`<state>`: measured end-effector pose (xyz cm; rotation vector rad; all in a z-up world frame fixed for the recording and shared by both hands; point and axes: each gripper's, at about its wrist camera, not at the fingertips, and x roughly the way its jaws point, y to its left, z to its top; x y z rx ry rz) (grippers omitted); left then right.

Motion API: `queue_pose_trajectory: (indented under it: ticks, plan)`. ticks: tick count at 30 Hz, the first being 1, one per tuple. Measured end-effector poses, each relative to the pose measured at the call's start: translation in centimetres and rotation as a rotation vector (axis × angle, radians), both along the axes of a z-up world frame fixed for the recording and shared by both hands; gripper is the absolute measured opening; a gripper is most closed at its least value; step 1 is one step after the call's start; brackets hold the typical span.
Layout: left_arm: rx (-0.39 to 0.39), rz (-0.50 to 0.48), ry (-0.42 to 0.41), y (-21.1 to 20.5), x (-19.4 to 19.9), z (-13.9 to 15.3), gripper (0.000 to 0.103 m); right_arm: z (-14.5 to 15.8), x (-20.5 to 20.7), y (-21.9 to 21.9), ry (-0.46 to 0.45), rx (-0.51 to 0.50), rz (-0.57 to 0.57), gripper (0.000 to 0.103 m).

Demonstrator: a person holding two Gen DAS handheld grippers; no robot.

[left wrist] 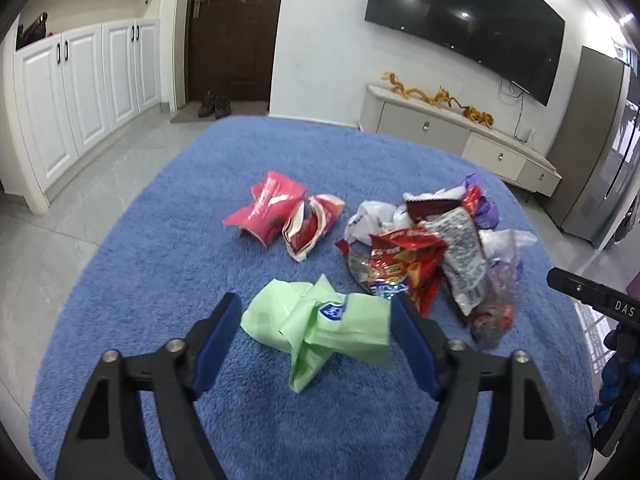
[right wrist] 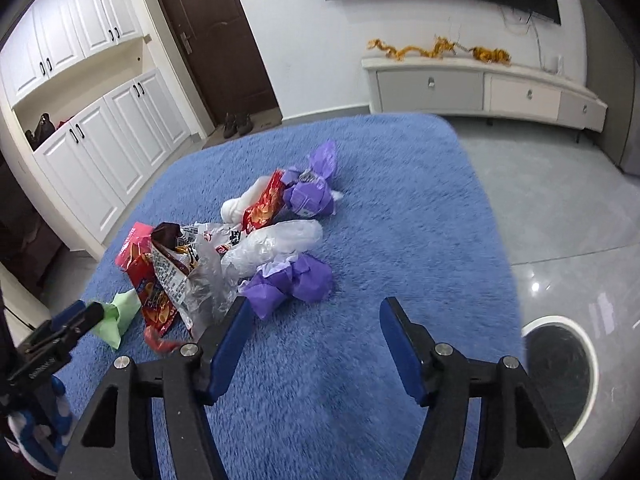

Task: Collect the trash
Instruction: 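Grasp the green plastic bag with the left tool while the right tool grasps the purple wrapper, then carry both items to the black bin and open both tools to drop them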

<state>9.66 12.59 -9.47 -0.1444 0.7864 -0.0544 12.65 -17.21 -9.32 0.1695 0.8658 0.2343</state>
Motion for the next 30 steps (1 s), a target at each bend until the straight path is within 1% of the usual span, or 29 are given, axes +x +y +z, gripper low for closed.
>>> queue_pose_trajectory:
  ticks: [1,5,7,8,10,11,12,14,15,16,17,19,21,23,25,30]
  plan:
    - [-0.007,-0.001,0.01,0.1,0.3,-0.3,0.07,-0.1,0.3,0.1,0.006,0.005,0.003,0.063]
    - [-0.02,-0.002,0.038,0.4,1.1,-1.3,0.07,-0.9,2.1,0.9,0.039,0.037,0.029,0.063]
    - [-0.017,-0.001,0.051,0.5,1.4,-1.7,0.064,-1.3,3.0,1.2,0.047,0.036,0.03,0.063]
    - [-0.022,-0.002,0.06,0.5,1.5,-2.0,0.063,-1.5,3.4,1.4,0.05,0.039,0.032,0.063]
    - [-0.027,-0.002,0.067,0.5,1.5,-2.3,0.06,-1.8,4.1,1.6,0.056,0.05,0.039,0.06]
    - [-0.022,-0.001,0.065,0.4,1.5,-2.4,0.059,-2.1,4.5,1.8,0.061,0.053,0.044,0.056]
    - [-0.018,0.0,0.065,0.4,1.5,-2.4,0.056,-2.3,4.7,1.9,0.069,0.062,0.053,0.052]
    - [-0.023,-0.001,0.067,0.4,1.4,-2.4,0.045,-2.7,4.7,2.1,0.076,0.083,0.077,0.048]
    - [-0.034,-0.006,0.074,0.6,1.4,-2.5,0.034,-2.8,4.6,2.2,0.076,0.089,0.087,0.043]
    - [-0.043,-0.008,0.079,0.6,1.4,-2.6,0.03,-2.8,4.4,2.3,0.073,0.098,0.098,0.04]
    - [-0.044,-0.006,0.075,0.5,1.2,-2.4,0.029,-2.8,4.2,2.2,0.069,0.114,0.111,0.035]
    - [-0.044,0.0,0.072,0.6,0.9,-2.2,0.028,-2.7,3.8,2.1,0.058,0.127,0.122,0.03]
    - [-0.05,0.007,0.068,0.8,0.4,-1.7,0.028,-2.1,3.1,1.6,0.037,0.156,0.128,0.03]
    - [-0.039,0.018,0.058,0.8,-0.1,-1.0,0.028,-1.6,2.3,0.9,0.009,0.169,0.127,0.03]
    - [-0.033,0.03,0.042,0.8,-0.7,-0.1,0.027,-0.7,1.2,0.2,-0.034,0.164,0.128,0.03]
    - [-0.01,0.061,0.0,0.3,-2.5,2.6,0.027,0.1,-0.8,-1.2,-0.096,0.158,0.119,0.03]
